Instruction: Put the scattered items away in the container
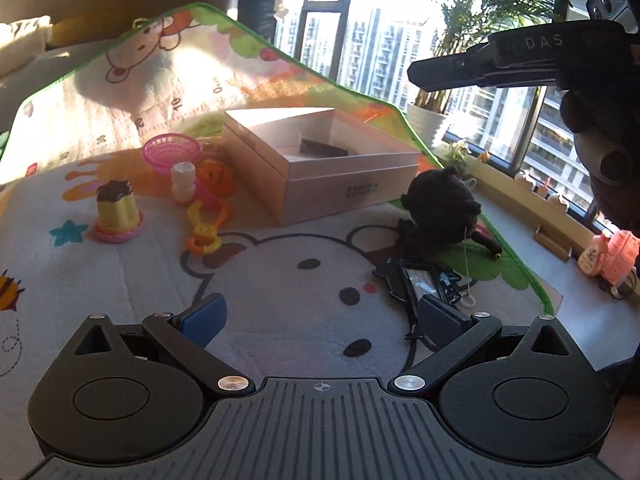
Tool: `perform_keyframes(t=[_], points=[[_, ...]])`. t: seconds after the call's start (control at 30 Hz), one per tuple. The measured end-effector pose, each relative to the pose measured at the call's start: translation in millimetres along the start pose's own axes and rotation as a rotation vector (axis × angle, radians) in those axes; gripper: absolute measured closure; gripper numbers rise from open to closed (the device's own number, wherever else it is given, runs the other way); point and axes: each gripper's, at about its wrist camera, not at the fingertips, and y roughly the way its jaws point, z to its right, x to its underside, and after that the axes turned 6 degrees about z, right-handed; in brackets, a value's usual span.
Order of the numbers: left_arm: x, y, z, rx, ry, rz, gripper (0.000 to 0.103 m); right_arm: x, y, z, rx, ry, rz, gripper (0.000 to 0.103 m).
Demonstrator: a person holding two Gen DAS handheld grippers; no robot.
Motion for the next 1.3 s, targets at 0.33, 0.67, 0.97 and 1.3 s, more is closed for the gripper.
perform_keyframes(t=[0.33, 0.67, 0.97, 1.3], points=[[1, 82, 76, 0.076, 0.128, -0.135, 0.0, 74, -50, 51, 0.147, 0.004, 0.115, 0.0], [2, 97, 83, 0.023, 0.158, -0.113, 0.009, 118, -35, 96, 0.193, 0.207, 0.042, 0.0], [2, 90, 73, -0.026, 0.149, -0.136, 0.002, 136, -23, 82, 0.16, 0.214, -0.017, 0.0], [1, 81, 72, -0.115, 0.091, -0.234, 0.0, 148, -17, 85, 0.099, 0.336, -0.132, 0.0]])
